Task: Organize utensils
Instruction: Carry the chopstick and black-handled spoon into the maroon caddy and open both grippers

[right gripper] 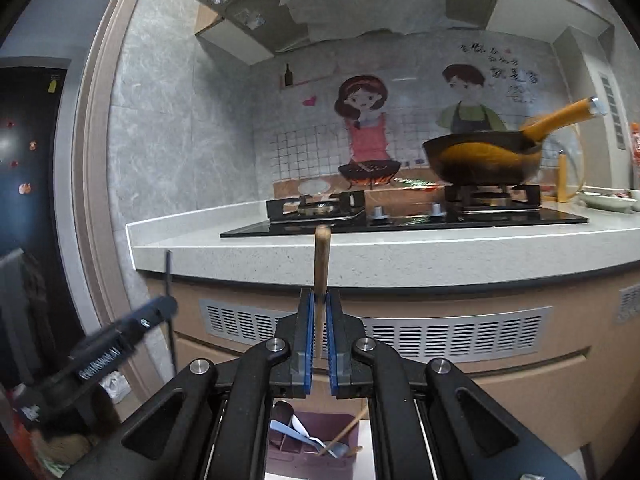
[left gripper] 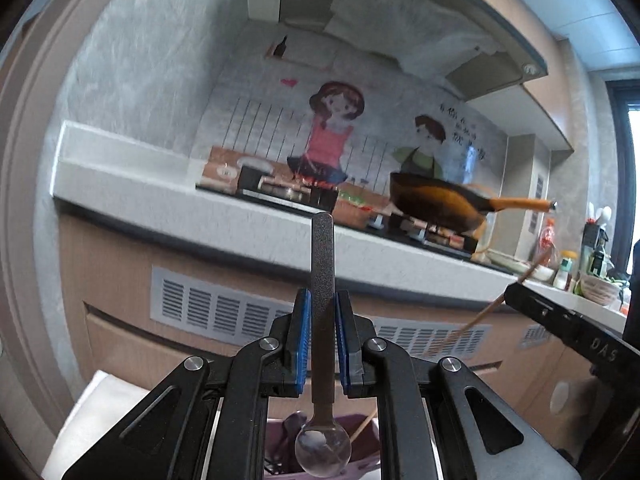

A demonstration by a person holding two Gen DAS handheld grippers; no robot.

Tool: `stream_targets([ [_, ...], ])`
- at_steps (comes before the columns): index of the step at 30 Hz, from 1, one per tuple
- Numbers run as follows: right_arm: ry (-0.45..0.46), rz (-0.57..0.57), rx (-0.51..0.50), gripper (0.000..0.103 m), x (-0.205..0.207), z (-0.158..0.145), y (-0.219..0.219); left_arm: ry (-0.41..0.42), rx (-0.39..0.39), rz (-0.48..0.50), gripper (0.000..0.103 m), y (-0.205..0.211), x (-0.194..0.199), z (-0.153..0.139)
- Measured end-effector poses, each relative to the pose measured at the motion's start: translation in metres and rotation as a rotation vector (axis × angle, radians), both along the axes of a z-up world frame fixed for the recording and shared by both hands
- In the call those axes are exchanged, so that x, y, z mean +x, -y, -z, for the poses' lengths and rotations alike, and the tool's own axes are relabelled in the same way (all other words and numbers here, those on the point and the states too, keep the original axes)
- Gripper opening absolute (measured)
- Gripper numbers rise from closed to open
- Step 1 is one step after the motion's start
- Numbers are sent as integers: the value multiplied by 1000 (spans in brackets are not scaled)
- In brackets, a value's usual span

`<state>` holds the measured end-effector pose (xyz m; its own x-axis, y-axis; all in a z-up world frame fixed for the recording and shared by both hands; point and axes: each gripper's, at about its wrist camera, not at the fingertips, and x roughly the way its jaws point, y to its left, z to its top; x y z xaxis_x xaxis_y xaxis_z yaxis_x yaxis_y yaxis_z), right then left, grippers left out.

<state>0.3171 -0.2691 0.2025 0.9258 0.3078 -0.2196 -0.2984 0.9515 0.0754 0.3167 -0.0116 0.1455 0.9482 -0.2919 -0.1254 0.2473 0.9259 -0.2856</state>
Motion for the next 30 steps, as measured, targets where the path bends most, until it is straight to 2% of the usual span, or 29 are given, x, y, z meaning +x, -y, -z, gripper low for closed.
stream_targets([
  [8, -90, 1, -26, 6, 29, 19, -1, -2, 4, -1, 12, 10, 26, 18],
  [14, -89, 11, -18, 6, 35, 23, 1, 55, 16, -29, 12, 15, 29, 21],
  [18, -92, 13, -33, 6, 43, 28, -5, 43, 13, -39, 12, 16, 37, 29],
  [22, -122, 9, -34, 6, 54, 39, -9, 35, -5, -58, 12, 15, 45, 45],
  [25, -166, 8, -51, 6, 60, 59, -14, 1, -21, -56, 15, 13, 51, 70],
  [29, -286, -8, -106, 7, 67, 99, -19, -139, -24, -9, 44, 6, 57, 101],
  [30, -322, -5, -116, 8, 67, 111, -19, -177, -37, -1, 47, 2, 54, 107],
])
